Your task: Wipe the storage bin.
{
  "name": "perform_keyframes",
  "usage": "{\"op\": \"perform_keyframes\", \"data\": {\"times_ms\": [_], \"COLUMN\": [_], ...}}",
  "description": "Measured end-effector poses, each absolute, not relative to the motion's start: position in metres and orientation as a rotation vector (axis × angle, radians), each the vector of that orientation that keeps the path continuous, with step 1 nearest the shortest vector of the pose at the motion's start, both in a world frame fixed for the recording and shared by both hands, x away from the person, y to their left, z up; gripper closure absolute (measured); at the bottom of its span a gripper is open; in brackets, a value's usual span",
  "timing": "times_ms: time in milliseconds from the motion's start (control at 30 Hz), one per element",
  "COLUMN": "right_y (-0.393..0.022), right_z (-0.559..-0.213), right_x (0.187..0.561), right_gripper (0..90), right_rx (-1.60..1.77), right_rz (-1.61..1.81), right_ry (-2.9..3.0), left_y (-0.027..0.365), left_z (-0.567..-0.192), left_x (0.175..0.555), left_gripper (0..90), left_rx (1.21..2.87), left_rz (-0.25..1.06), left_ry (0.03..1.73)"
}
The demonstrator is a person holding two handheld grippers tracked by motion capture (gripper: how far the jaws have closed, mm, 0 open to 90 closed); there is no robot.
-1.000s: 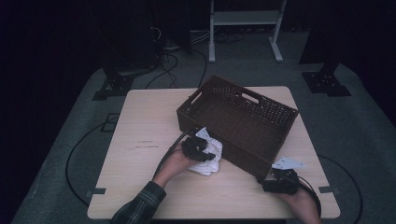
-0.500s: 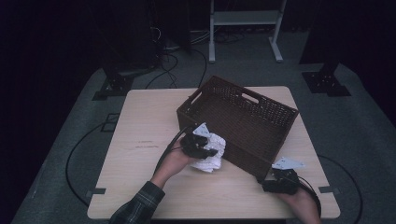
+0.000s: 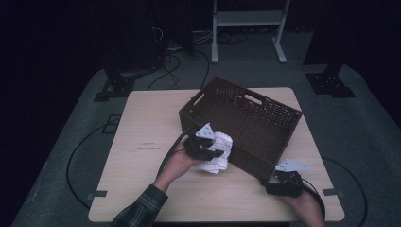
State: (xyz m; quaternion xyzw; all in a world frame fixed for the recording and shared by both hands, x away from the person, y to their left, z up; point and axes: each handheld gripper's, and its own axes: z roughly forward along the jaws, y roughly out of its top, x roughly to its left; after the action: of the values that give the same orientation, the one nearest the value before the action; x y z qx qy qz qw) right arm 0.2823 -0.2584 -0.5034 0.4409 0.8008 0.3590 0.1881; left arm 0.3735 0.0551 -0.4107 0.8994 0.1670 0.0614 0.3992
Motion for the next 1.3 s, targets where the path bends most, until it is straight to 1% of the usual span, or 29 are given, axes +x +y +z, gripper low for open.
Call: {"op": "perform_keyframes", "data": {"times_ms": [300, 533, 667, 900, 1300], "right_y": [-0.258, -0.258, -0.258, -0.258, -0.258], "right_z": [-0.503, -0.503, -0.503, -0.503, -0.503], "right_x": [0.282, 0.282, 0.282, 0.282, 0.282], "right_gripper": [19.0, 18.9, 19.0, 19.0, 19.0], "right_rx": [1.241, 1.244, 1.243, 1.242, 1.246], "right_rz": [1.01, 1.01, 1.01, 1.009, 1.011], "right_ry": [2.253, 2.253, 2.253, 2.254, 2.253], "left_y": [0.041, 0.034, 0.03, 0.03, 0.029], "left_z": [-0.443, -0.459, -0.47, -0.466, -0.43], "left_x": [0.377, 0.379, 0.38, 0.377, 0.363], "left_gripper": [68.0, 68.0, 68.0, 68.1, 68.1], "left_rx": [2.347, 2.414, 2.423, 2.428, 2.346], "left_rz": [0.093, 0.055, 0.03, 0.05, 0.094], "left_ry": [0.443, 0.444, 0.453, 0.44, 0.366]}}
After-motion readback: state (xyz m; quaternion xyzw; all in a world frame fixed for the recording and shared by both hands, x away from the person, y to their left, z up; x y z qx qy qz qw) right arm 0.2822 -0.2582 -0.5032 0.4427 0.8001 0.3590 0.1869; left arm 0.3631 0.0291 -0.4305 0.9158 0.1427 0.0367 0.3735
